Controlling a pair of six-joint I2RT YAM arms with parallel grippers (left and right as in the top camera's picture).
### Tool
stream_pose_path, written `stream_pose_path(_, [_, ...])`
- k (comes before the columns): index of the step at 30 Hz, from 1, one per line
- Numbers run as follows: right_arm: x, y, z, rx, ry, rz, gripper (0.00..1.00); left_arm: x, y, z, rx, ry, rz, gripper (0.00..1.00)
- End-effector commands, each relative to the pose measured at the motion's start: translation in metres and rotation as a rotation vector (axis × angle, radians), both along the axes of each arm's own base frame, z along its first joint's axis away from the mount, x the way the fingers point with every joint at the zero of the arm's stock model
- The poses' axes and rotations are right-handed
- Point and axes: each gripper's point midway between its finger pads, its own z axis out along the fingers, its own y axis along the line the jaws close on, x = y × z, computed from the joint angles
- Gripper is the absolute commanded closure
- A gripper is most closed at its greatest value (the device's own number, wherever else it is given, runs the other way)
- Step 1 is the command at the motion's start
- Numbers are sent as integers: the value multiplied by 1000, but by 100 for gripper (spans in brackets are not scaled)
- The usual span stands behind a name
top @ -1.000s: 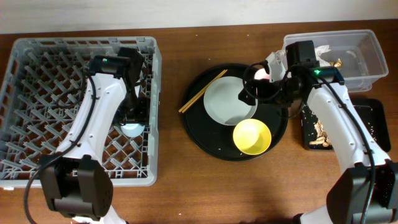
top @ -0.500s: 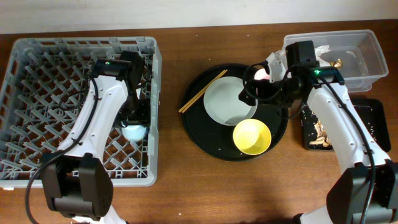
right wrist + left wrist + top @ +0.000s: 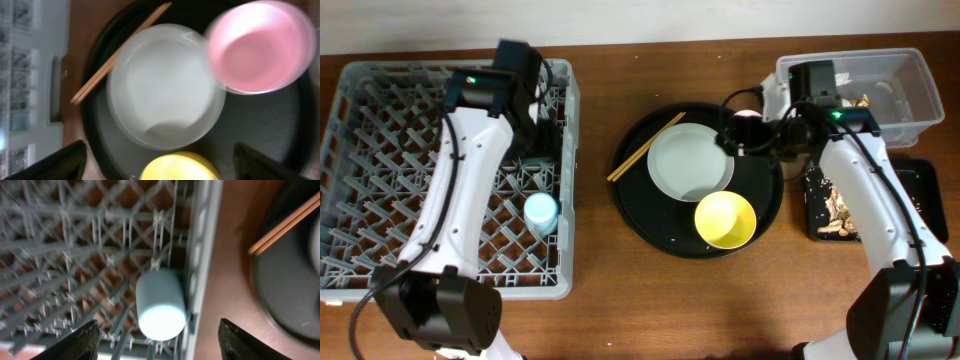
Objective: Sort waste into correct bins and load items into the dishwasher rack
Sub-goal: 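Place the blue cup upside down in the dish rack with the left gripper, then grasp the pink cup with the right gripper and lift it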
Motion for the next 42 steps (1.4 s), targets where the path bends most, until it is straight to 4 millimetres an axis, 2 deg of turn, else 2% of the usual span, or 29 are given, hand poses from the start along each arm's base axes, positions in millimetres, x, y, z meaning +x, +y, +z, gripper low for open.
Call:
stream_pose_path(1, [12, -48, 5, -167, -34, -225, 15, 16, -24, 36, -93, -126, -78, 23])
stream_pose_path(4, [20, -57, -3, -223, -33, -290, 31, 24, -45, 36, -115, -161, -124, 21])
stream_pose_path(6, [22, -60, -17, -257, -1, -335, 37, 28, -60, 38, -123, -187, -157, 21])
stream_pose_path(8, [25, -53, -34, -254, 34, -332, 45, 30, -72, 40, -129, -209, -184, 21])
stream_pose_path(9, [26, -53, -42, -254, 54, -349, 46, 31, -76, 41, -128, -216, -192, 20])
stream_pose_path(11, [27, -51, -55, -258, 81, -371, 49, 32, -79, 42, -129, -226, -199, 20])
stream_pose_path(14, [30, -54, -75, -283, 114, -418, 60, 33, -79, 43, -129, -230, -199, 20])
stream_pose_path(19, [36, -56, -92, -295, 130, -442, 68, 34, -80, 38, -127, -218, -198, 20])
stream_pose_path(22, [40, -55, -94, -289, 120, -446, 67, 36, -80, 30, -123, -200, -198, 20])
stream_pose_path(25, [46, -52, -88, -266, 92, -443, 51, 38, -81, 22, -119, -182, -198, 20])
stream_pose_path(27, [51, -50, -80, -250, 76, -439, 46, 39, -81, 19, -117, -173, -197, 20])
stream_pose_path(36, [78, -41, -46, -205, -26, -399, 43, 43, -82, 20, -120, -187, -198, 20])
stream_pose_path(39, [80, -42, -48, -205, -30, -405, 44, 43, -82, 20, -120, -187, -198, 20])
stream_pose_path(42, [82, -41, -64, -207, -2, -414, 48, 43, -82, 20, -120, -187, -198, 20])
